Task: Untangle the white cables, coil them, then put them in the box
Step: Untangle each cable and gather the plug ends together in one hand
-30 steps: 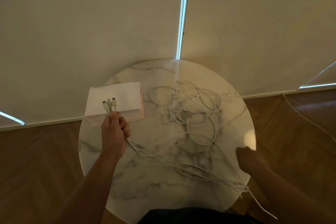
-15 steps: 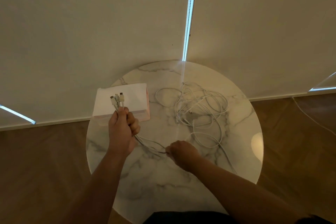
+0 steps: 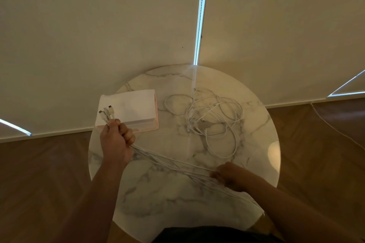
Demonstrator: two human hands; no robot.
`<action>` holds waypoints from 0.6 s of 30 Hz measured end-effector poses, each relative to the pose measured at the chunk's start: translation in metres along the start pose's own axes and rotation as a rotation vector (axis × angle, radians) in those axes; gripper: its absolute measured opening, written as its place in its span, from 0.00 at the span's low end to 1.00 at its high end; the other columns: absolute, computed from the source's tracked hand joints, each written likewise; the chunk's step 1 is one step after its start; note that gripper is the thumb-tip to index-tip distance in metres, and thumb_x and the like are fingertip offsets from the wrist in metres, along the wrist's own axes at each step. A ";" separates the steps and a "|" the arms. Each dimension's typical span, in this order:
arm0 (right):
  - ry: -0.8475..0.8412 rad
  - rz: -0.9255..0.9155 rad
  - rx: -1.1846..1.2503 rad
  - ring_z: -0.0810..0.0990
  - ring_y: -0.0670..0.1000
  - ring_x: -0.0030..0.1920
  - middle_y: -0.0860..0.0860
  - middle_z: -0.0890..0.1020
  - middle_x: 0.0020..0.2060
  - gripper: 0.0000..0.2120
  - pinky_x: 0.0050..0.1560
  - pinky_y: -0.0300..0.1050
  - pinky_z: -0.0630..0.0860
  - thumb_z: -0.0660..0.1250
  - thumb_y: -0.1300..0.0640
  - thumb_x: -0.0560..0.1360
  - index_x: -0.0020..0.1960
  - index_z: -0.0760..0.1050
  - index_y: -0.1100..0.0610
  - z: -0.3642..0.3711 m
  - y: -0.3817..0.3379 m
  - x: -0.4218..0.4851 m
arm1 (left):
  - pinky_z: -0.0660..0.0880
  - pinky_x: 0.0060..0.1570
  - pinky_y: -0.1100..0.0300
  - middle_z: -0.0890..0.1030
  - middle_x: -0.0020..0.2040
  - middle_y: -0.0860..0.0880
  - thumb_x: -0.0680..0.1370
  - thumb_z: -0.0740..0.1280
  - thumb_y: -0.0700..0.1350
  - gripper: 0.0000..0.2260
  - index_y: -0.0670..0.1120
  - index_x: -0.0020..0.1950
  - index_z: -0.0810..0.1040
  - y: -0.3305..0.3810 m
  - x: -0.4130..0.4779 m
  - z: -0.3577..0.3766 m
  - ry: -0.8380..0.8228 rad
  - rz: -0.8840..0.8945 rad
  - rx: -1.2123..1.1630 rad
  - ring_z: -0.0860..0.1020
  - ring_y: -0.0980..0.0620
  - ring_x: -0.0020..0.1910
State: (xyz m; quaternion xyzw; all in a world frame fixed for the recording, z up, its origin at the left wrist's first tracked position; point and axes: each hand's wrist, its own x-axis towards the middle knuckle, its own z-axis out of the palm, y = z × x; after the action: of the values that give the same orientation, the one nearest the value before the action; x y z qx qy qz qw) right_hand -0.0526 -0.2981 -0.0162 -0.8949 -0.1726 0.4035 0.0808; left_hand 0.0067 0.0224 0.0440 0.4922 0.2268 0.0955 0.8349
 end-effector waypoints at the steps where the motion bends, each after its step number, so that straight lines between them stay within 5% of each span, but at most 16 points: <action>1: 0.018 0.020 0.011 0.77 0.56 0.55 0.57 0.80 0.54 0.32 0.57 0.50 0.72 0.42 0.35 0.79 0.57 0.76 0.55 0.003 0.007 -0.002 | 0.52 0.22 0.65 0.59 0.24 0.56 0.85 0.50 0.46 0.17 0.49 0.37 0.65 -0.001 0.000 0.001 -0.005 0.002 -0.005 0.54 0.58 0.22; 3: 0.102 0.083 0.059 0.78 0.54 0.50 0.54 0.81 0.48 0.36 0.54 0.50 0.73 0.38 0.28 0.72 0.46 0.75 0.51 0.007 0.019 -0.002 | 0.52 0.22 0.65 0.59 0.24 0.56 0.85 0.50 0.46 0.17 0.49 0.37 0.65 0.001 0.002 0.000 -0.001 0.000 -0.007 0.53 0.57 0.23; 6: 0.179 0.096 0.040 0.75 0.50 0.42 0.48 0.75 0.37 0.25 0.49 0.49 0.73 0.43 0.32 0.76 0.35 0.65 0.48 0.003 0.025 -0.004 | 0.52 0.23 0.64 0.58 0.24 0.55 0.85 0.50 0.44 0.17 0.49 0.37 0.65 0.005 0.007 -0.003 0.035 -0.005 -0.012 0.53 0.56 0.23; 12: 0.462 -0.048 0.172 0.73 0.50 0.38 0.49 0.75 0.37 0.16 0.43 0.51 0.72 0.52 0.43 0.81 0.43 0.68 0.52 0.010 0.036 -0.007 | 0.51 0.23 0.64 0.59 0.25 0.54 0.84 0.51 0.43 0.16 0.49 0.36 0.65 0.019 0.021 -0.015 0.136 -0.022 -0.072 0.54 0.57 0.22; 15: 0.443 0.012 0.176 0.76 0.50 0.41 0.49 0.79 0.40 0.18 0.47 0.51 0.73 0.51 0.44 0.82 0.45 0.73 0.53 0.017 0.045 -0.009 | 0.51 0.23 0.63 0.60 0.25 0.54 0.84 0.51 0.45 0.16 0.49 0.36 0.65 0.015 0.024 -0.019 0.164 -0.034 -0.070 0.53 0.55 0.24; 18: 0.281 0.237 0.059 0.80 0.49 0.45 0.46 0.81 0.43 0.26 0.49 0.48 0.75 0.45 0.34 0.78 0.45 0.75 0.48 0.018 0.053 -0.015 | 0.52 0.23 0.64 0.60 0.25 0.54 0.84 0.51 0.44 0.16 0.50 0.36 0.65 0.005 0.024 -0.020 0.159 -0.041 -0.016 0.53 0.55 0.24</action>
State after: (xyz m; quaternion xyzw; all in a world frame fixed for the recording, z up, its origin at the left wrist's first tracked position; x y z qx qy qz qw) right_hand -0.0624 -0.3528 -0.0324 -0.9537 -0.0411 0.2863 0.0822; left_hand 0.0185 0.0491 0.0335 0.4716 0.3017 0.1191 0.8200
